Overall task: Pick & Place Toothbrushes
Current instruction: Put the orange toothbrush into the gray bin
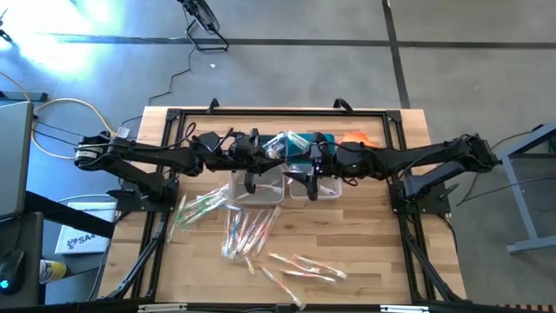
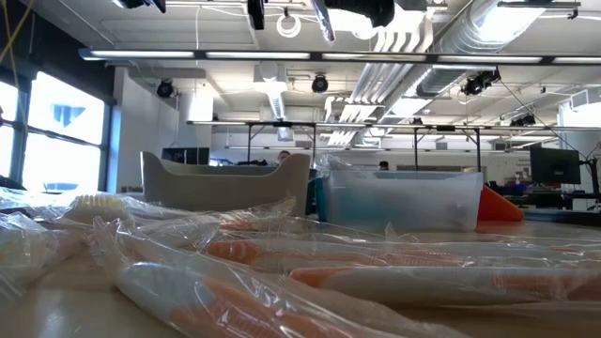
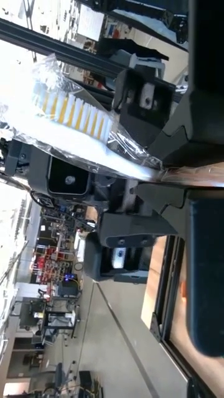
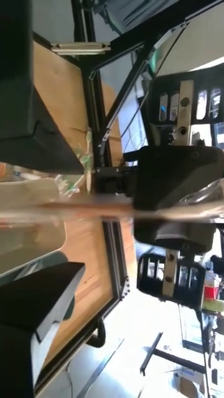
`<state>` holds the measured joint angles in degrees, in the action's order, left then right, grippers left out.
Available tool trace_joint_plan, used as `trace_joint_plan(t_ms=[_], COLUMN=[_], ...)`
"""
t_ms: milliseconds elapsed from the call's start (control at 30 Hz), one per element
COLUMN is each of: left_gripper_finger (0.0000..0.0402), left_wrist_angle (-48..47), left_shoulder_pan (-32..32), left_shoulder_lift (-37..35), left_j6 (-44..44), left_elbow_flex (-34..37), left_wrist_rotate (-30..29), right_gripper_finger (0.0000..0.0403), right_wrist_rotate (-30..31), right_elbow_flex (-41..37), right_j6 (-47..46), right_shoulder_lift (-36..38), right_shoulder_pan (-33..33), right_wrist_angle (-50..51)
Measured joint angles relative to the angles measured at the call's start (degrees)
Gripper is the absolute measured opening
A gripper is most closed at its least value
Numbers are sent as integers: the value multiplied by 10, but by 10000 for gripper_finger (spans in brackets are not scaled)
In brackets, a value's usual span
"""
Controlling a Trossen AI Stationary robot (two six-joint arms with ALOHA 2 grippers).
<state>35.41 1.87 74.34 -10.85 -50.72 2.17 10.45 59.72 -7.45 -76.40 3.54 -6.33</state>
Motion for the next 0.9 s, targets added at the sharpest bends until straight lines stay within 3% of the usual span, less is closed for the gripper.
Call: trace_joint_plan(t_ms=[333,633,900], left_gripper_finger=[19,19,19], left_wrist_angle=[-85,-275,-416], left_shoulder_pan=[0,0,0], left_shoulder_lift=[-52,-83,-83], left_j6=[-18,-137,-200], left_elbow_flex=[0,0,0], left_wrist_rotate=[-26,-36,-55], right_gripper_finger=[246,244,244], right_wrist_rotate=[26,87,92], right_elbow_flex=[0,0,0], right_j6=[2,2,2], right_shoulder_lift=[87,134,132], right_shoulder_pan=[1,0,0], right_wrist_angle=[97,126,139])
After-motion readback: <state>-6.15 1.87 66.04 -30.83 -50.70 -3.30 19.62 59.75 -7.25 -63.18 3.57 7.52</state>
